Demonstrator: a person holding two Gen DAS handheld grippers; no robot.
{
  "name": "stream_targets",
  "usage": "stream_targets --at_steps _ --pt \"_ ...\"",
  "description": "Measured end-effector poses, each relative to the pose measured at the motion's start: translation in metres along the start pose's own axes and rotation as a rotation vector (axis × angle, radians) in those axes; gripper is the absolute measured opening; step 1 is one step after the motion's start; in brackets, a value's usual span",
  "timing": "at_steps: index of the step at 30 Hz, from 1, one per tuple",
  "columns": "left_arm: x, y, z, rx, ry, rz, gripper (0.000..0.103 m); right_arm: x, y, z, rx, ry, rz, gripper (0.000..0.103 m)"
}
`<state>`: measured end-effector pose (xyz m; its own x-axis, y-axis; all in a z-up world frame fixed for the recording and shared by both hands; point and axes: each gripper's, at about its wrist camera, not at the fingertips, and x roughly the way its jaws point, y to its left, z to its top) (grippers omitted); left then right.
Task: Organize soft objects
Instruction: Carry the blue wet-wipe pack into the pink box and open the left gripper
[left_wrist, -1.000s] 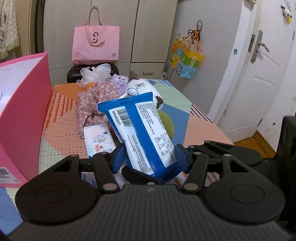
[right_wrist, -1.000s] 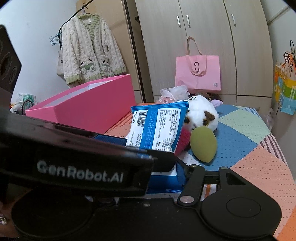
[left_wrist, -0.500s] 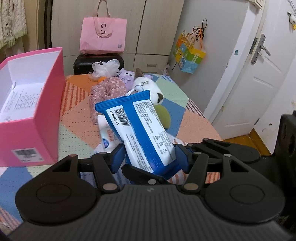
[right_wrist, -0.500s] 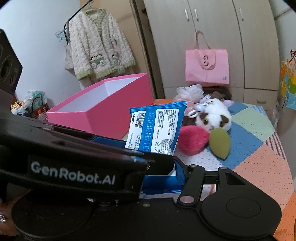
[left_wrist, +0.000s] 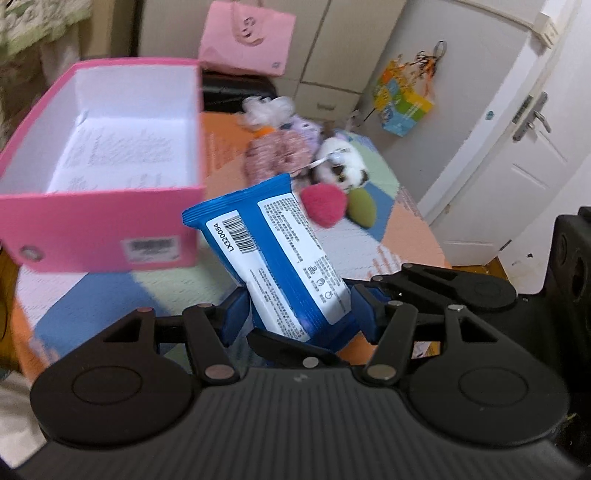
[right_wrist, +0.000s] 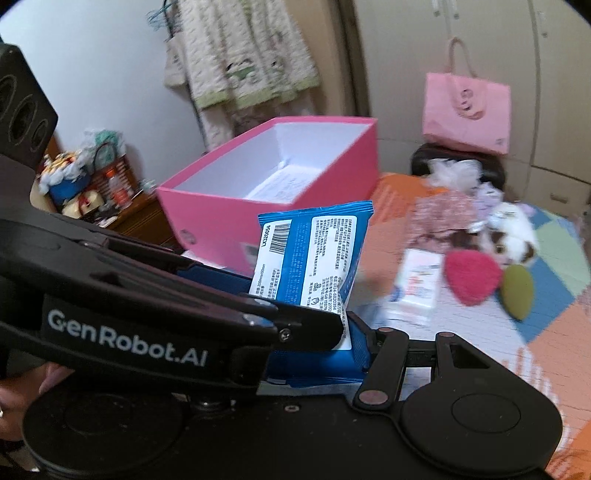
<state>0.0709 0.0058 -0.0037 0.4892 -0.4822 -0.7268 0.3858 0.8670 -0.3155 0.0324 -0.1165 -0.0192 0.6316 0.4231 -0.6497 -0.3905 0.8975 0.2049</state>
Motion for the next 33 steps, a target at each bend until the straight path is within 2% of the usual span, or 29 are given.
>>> stream_targets --at_steps 7,18,27,33 --pt "-0.024 0.039 0.010 -0.061 0.057 0.006 0.058 0.017 0.026 0.022 0.000 0.070 0.109 0.064" --pt "-0.040 0.080 0.064 -0.072 0.012 0.027 0.061 0.045 0.040 0.086 -0.054 0.053 0.157 0.064" --pt "-0.006 0.121 0.130 -0.076 -0.023 0.010 0.061 0.099 0.015 0.144 -0.019 0.037 0.141 0.064" --pt "0.033 0.151 0.164 -0.103 -0.015 0.003 0.061 0.145 -0.011 0.168 0.068 0.065 0.128 0.064"
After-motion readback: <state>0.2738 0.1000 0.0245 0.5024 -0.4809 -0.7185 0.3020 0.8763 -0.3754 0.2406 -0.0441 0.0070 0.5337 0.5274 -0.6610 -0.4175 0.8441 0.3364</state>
